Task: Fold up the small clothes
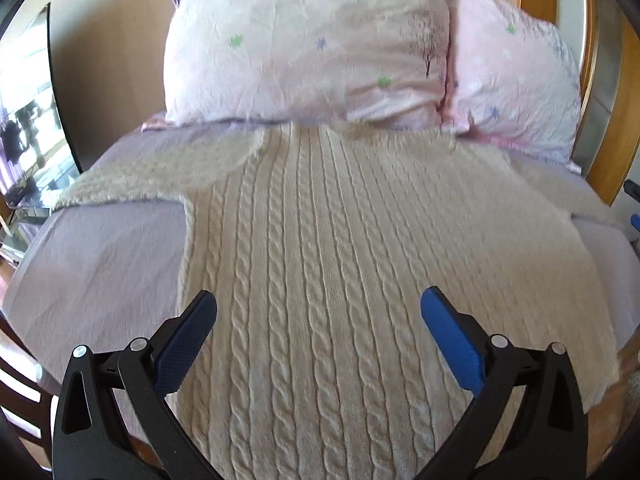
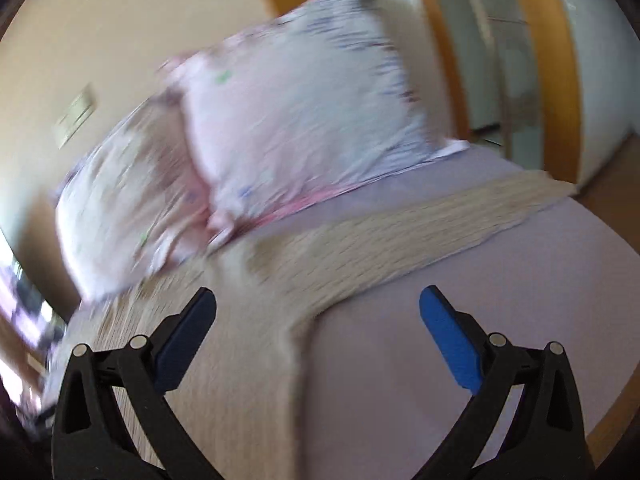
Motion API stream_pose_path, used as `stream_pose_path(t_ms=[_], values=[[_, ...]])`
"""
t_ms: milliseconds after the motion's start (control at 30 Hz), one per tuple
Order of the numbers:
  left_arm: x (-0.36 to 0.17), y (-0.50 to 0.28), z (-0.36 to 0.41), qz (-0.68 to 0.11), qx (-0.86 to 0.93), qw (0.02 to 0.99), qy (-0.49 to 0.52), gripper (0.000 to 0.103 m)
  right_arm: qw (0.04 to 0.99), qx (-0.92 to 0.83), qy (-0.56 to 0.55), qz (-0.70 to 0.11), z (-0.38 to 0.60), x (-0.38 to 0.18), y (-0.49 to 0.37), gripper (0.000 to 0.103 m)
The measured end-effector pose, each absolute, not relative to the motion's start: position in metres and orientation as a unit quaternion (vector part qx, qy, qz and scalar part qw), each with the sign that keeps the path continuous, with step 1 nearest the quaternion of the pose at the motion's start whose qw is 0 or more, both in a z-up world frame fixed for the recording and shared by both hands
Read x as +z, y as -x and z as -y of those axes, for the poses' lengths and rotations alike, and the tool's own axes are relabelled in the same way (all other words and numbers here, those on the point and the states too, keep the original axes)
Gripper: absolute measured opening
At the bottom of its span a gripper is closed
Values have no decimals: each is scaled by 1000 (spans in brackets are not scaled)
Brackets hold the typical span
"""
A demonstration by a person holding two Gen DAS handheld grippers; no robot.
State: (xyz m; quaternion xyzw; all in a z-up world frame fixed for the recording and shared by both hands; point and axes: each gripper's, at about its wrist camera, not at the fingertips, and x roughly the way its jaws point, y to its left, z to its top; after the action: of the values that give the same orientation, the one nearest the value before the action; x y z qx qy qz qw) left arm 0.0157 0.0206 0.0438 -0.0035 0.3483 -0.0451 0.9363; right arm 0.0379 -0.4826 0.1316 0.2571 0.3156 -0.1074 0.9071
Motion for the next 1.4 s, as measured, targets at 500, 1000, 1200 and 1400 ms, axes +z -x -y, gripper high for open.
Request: stream_pose_path(t_ms=[500,1000,1200,1400], values=[[55,-76,-129,-293,-2,947,129,102,754,-313,-456,-354,687,32,-88,8],[39,-102,-296,-260,102,892,354,102,898,244,-161,-328,283,184,-124,19],[12,-127,-341,-279,120,842,446,85,892,276,-161,-320,261,175,-90,76],[0,-145,-384,-261,160,813,494,73,897,200,-223,-325,337,175,-111,78]])
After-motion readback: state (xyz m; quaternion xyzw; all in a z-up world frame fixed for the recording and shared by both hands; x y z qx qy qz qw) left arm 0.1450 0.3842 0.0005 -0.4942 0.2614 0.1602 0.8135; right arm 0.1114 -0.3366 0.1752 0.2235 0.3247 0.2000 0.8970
